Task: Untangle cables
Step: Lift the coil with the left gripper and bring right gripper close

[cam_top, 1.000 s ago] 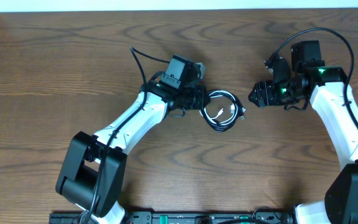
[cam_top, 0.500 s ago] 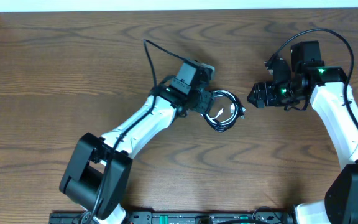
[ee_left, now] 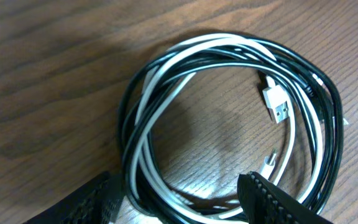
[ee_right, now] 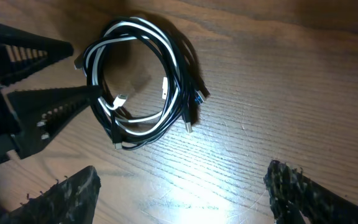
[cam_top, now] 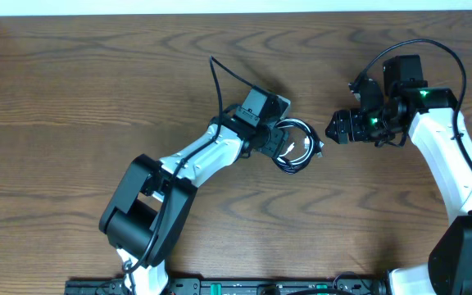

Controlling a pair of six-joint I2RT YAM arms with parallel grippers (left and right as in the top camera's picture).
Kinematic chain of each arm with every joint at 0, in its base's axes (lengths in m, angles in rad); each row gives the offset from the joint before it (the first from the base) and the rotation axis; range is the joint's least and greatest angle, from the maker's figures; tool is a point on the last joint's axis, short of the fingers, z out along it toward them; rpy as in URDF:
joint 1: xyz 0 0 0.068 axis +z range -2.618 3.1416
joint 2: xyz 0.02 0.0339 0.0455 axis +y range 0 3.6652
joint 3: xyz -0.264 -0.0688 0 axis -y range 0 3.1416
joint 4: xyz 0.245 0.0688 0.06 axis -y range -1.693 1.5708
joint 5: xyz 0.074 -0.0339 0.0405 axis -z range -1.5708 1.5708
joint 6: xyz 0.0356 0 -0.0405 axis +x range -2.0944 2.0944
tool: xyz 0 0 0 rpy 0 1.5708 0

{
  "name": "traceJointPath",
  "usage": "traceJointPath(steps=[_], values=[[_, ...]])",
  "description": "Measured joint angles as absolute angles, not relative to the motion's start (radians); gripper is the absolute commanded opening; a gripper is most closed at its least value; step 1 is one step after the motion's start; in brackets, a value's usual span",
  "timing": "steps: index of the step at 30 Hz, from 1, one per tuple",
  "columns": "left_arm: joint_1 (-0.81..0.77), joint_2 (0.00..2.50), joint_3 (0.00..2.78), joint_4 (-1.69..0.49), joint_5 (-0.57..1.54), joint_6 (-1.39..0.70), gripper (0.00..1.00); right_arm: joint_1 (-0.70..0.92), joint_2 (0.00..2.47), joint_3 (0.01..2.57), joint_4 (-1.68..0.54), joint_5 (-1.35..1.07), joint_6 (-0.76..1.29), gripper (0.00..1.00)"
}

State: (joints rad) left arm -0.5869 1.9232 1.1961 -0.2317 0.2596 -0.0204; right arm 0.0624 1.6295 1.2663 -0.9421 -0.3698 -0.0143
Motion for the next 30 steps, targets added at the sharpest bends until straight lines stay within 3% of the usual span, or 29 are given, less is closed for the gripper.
traceJointPath(steps=[28,29,30], values=[[-0.587,1.975,1.196,-0.193,0.185,0.014,0.65,0.062,1.629,1.266,-0.998,-0.37,-0.014,0.88],[-0.587,1.986,1.196,-0.193,0.184,0.016,0.64,0.062,1.629,1.266,-0.999,-0.37,-0.014,0.88],[-0.587,1.995,1.196,-0.189,0.182,0.022,0.55,0.062,1.629,1.266,-0.998,-0.37,-0.014,0.88]])
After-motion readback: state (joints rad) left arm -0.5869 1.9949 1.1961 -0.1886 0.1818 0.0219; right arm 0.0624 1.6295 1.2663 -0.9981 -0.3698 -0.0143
